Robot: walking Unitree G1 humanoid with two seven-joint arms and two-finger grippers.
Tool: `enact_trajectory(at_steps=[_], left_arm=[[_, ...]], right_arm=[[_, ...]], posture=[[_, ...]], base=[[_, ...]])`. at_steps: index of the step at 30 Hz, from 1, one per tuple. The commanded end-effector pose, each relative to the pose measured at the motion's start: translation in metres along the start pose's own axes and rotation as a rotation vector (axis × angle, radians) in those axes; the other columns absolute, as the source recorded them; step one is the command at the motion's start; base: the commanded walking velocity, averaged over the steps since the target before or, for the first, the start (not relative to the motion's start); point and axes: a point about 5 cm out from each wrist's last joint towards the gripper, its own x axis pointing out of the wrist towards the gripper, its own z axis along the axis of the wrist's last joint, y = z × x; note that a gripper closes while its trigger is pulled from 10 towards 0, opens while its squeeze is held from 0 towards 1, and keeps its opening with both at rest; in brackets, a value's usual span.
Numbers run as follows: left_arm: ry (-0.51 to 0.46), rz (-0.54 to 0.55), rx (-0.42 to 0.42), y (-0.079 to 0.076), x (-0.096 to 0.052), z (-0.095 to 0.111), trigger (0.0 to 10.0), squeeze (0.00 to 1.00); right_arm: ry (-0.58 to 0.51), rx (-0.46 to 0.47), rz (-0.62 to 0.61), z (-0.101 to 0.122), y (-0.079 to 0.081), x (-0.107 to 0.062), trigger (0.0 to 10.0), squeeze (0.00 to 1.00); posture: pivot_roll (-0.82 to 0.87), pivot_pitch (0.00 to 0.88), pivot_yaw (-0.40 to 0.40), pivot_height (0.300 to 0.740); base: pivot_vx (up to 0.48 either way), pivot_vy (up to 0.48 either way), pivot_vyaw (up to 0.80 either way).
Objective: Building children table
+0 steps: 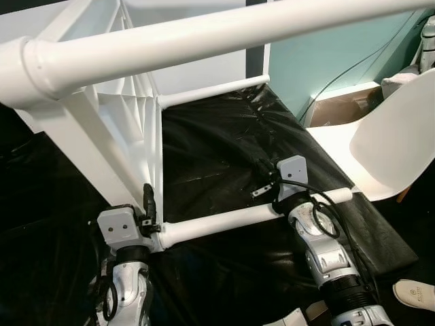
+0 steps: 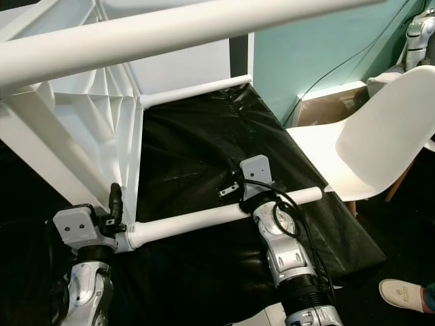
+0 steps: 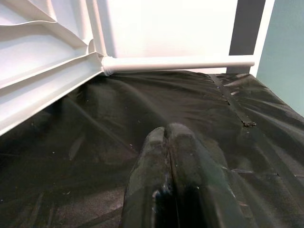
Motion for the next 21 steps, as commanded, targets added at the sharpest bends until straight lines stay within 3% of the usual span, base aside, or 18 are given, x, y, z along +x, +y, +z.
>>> enact_trajectory(at_steps=[1, 7, 8, 9, 10, 11, 12, 14, 15, 16, 17, 18, 19, 21], left_arm=[[0.177, 0.089, 0.053, 0.022, -0.021, -0.031, 1.5, 0.00], [0.185, 0.075, 0.099, 0.027, -0.031, -0.033, 1.6, 0.00], [0.177, 0.068, 0.112, 0.028, -0.032, -0.032, 1.9, 0.00], [0.169, 0.063, 0.124, 0.028, -0.033, -0.030, 3.1, 0.00], [0.169, 0.063, 0.124, 0.028, -0.033, -0.030, 3.1, 0.00], [0.163, 0.075, 0.141, 0.029, -0.035, -0.029, 8.7, 0.00], [0.163, 0.088, 0.147, 0.031, -0.036, -0.029, 10.0, 0.00], [0.170, 0.105, 0.155, 0.032, -0.040, -0.031, 10.0, 0.00], [0.174, 0.107, 0.150, 0.032, -0.042, -0.032, 10.0, 0.10], [0.174, 0.107, 0.150, 0.032, -0.042, -0.032, 10.0, 0.10], [0.177, 0.096, 0.145, 0.030, -0.043, -0.034, 10.0, 0.87], [0.178, 0.088, 0.141, 0.028, -0.044, -0.034, 10.0, 0.87], [0.174, 0.073, 0.122, 0.025, -0.045, -0.034, 10.0, 1.00], [0.166, 0.054, 0.089, 0.022, -0.044, -0.034, 10.0, 1.00]], right_arm=[[0.008, 0.011, 0.009, -0.001, 0.002, -0.001, 10.0, 0.00], [0.010, 0.011, 0.011, -0.001, 0.002, -0.002, 10.0, 0.00], [0.010, 0.010, 0.011, -0.001, 0.002, -0.002, 10.0, 0.00], [0.010, 0.009, 0.010, -0.001, 0.002, -0.001, 10.0, 0.00], [0.010, 0.009, 0.010, -0.001, 0.002, -0.001, 10.0, 0.00], [0.010, 0.009, 0.011, -0.001, 0.002, -0.001, 10.0, 0.00], [0.010, 0.008, 0.012, -0.001, 0.001, 0.000, 10.0, 0.00], [0.009, 0.009, 0.013, 0.000, 0.002, 0.001, 10.0, 0.00], [0.009, 0.009, 0.014, 0.000, 0.002, 0.001, 10.0, 0.00], [0.009, 0.009, 0.014, 0.000, 0.002, 0.001, 10.0, 0.00], [0.009, 0.010, 0.016, 0.000, 0.003, 0.001, 10.0, 0.00], [0.008, 0.010, 0.018, 0.000, 0.003, 0.001, 10.0, 0.00], [0.008, 0.011, 0.019, 0.000, 0.004, 0.001, 10.0, 0.00], [0.007, 0.011, 0.021, 0.000, 0.004, 0.002, 10.0, 0.00]], posture=[[-0.04, 0.000, 0.073, 0.740], [-0.04, 0.000, 0.072, 0.740], [-0.04, 0.000, 0.070, 0.740], [-0.04, 0.000, 0.070, 0.740], [-0.04, 0.000, 0.070, 0.740], [-0.04, 0.000, 0.069, 0.740], [-0.03, 0.000, 0.068, 0.740], [-0.03, 0.000, 0.069, 0.740], [-0.03, 0.000, 0.069, 0.740], [-0.03, 0.000, 0.069, 0.740], [-0.03, 0.000, 0.069, 0.740], [-0.03, 0.000, 0.069, 0.740], [-0.03, 0.000, 0.071, 0.740], [-0.03, 0.000, 0.071, 0.740]], base=[[0.000, 0.000, 0.00], [0.000, 0.000, 0.00], [0.000, 0.000, 0.00], [0.000, 0.000, 0.00], [0.000, 0.000, 0.00], [0.000, 0.000, 0.00], [0.000, 0.000, 0.00], [0.000, 0.000, 0.00], [0.000, 0.000, 0.00], [0.000, 0.000, 0.00], [0.000, 0.000, 0.00], [0.000, 0.000, 0.00], [0.000, 0.000, 0.00], [0.000, 0.000, 0.00]])
